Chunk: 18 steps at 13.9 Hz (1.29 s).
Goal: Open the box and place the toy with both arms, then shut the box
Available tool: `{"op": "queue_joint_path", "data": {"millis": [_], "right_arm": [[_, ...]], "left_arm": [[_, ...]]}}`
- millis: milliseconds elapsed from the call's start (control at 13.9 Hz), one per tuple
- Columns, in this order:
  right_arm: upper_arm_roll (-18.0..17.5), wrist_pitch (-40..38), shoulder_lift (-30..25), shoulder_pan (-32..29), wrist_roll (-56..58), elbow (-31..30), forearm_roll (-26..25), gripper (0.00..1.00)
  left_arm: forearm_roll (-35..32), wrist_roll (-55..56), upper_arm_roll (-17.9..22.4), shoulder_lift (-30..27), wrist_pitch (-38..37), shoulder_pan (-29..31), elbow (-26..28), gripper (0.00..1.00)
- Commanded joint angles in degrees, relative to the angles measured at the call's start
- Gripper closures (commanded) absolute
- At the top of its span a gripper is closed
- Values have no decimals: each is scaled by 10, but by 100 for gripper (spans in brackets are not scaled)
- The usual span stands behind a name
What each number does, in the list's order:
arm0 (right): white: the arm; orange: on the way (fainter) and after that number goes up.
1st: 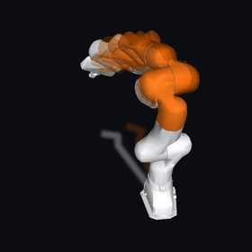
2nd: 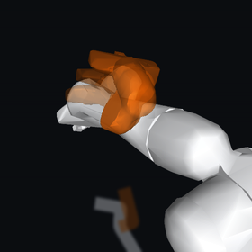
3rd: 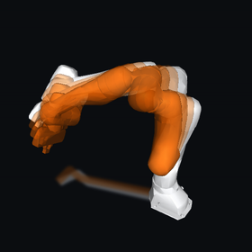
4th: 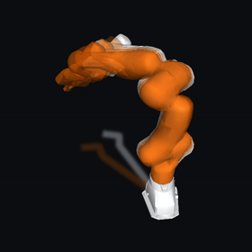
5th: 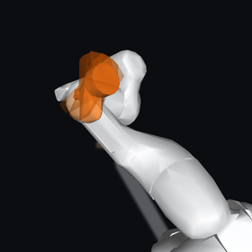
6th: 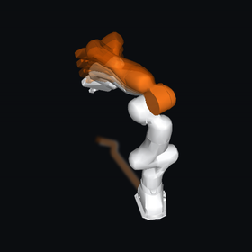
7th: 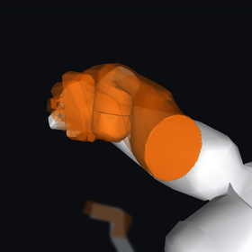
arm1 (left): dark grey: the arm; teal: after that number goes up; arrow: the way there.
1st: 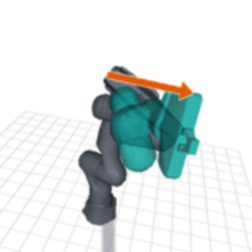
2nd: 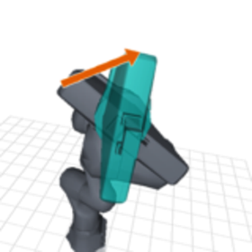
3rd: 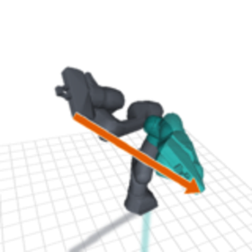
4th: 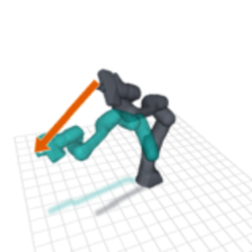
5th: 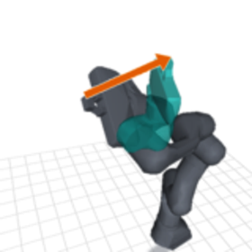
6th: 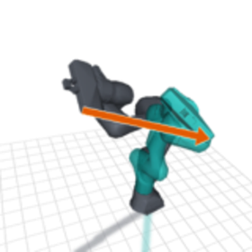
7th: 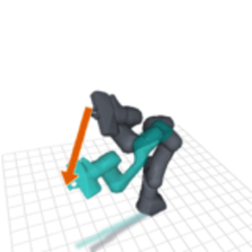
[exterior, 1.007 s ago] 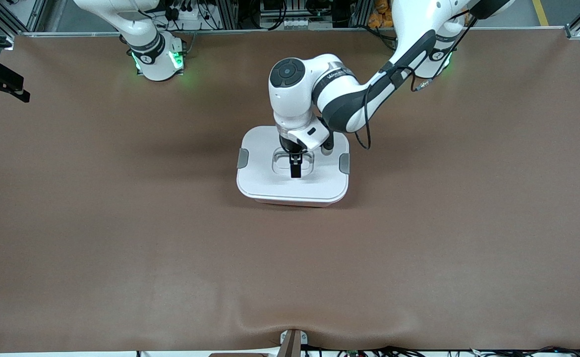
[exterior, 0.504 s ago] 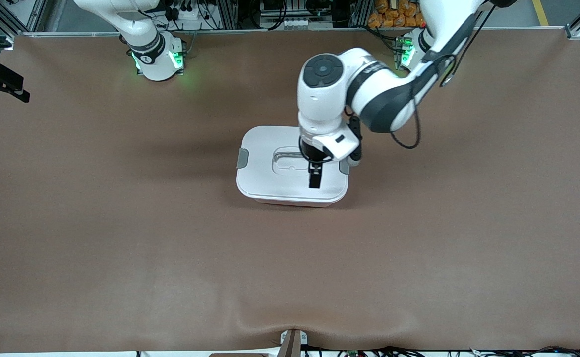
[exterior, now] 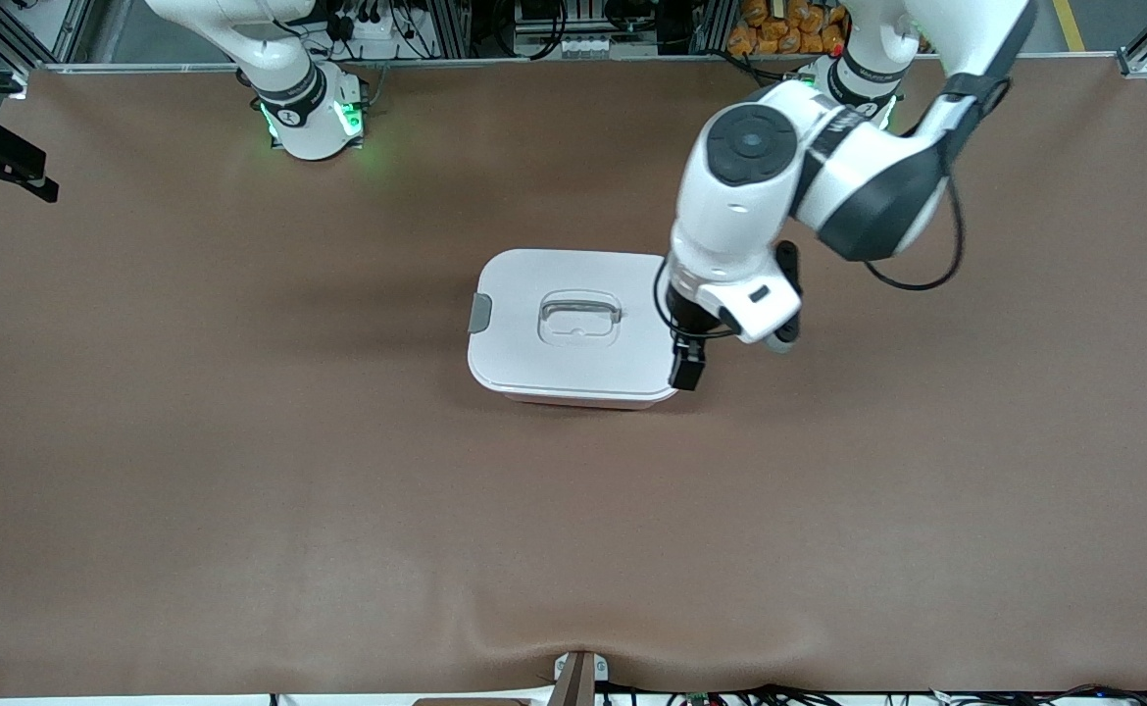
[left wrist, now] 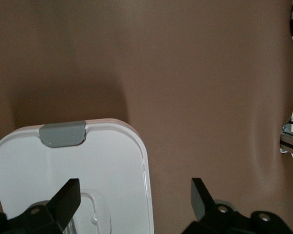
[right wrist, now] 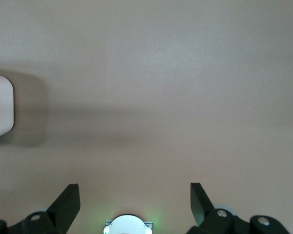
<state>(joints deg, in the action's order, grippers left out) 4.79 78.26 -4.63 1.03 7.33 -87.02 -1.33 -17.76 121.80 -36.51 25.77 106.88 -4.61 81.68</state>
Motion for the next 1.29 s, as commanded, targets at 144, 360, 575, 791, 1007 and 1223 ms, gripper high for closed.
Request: {"op": "queue_joint_path", "data": {"millis": [144, 360, 575, 791, 1007, 1223], "right_arm": [[3, -5, 1, 3, 3, 10, 10, 0], [3, -4, 1, 2, 4, 10, 10, 0], [3, -4, 1, 2, 4, 10, 10, 0], [3, -4, 1, 2, 4, 10, 10, 0], [3, -4, 2, 2, 4, 10, 10, 0], [3, -2, 1, 2, 5, 10, 8, 0]], "left_arm": [[31, -152, -3, -31, -47, 76, 0, 0], [50, -246, -4, -42, -58, 123, 0, 0], [57, -368, -4, -60, -81, 166, 0, 0], [58, -493, -4, -71, -98, 211, 0, 0], [63, -596, -3, -82, -113, 250, 0, 0], [67, -688, -3, -91, -123, 288, 0, 0]]}}
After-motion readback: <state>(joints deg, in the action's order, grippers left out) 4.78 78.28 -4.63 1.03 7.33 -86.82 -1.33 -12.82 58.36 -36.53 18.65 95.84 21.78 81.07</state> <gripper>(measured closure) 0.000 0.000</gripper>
